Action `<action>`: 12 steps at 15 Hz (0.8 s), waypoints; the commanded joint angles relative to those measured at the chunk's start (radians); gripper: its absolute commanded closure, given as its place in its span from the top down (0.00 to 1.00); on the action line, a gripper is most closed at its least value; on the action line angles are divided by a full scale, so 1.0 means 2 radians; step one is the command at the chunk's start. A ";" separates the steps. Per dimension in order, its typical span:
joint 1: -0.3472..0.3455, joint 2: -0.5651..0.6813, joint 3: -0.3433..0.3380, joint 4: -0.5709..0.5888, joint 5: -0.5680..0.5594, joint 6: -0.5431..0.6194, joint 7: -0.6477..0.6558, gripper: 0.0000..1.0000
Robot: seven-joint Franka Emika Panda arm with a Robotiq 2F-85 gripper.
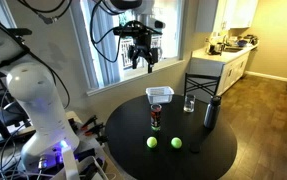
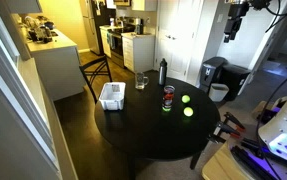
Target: Put the tennis ball inside the container
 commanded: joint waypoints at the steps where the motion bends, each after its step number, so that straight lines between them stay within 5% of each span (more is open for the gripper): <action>1: -0.006 0.001 0.005 0.001 0.002 -0.001 -0.002 1.00; 6: -0.004 0.007 0.000 -0.001 0.012 0.006 -0.005 1.00; 12: -0.008 0.064 -0.043 -0.026 0.075 0.113 -0.033 1.00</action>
